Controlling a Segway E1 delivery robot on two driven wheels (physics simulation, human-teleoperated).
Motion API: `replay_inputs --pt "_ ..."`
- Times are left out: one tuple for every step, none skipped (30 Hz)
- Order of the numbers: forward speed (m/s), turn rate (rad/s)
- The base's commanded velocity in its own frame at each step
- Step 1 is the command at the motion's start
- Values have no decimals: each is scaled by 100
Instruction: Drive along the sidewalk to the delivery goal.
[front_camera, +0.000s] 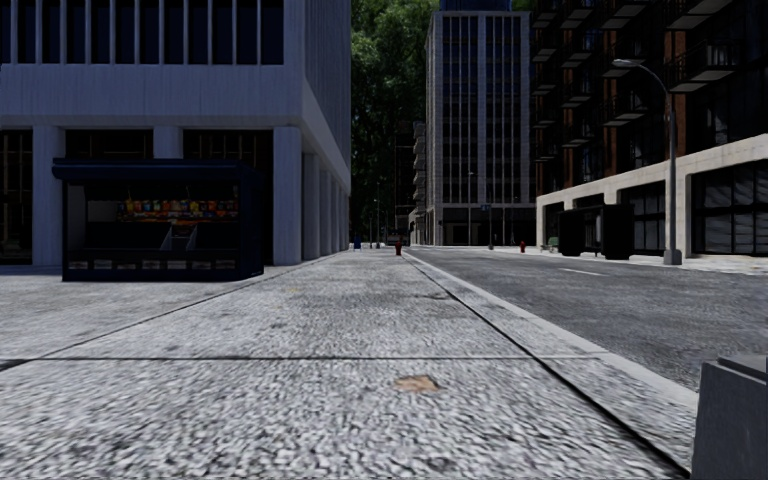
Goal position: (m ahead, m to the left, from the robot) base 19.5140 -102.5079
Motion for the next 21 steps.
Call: replay_inputs --pt "200 0" --pt "200 0" --pt "200 0" --pt "200 0" --pt "200 0" --pt "200 0" --pt "200 0" --pt "200 0" --pt "200 0" --pt "200 0" --pt "200 0" --pt "200 0" --pt "200 0" --pt "200 0" --pt "200 0" --pt "200 0" --pt "200 0" --pt "200 0" --pt "200 0" --pt "200 0" --pt "200 0"
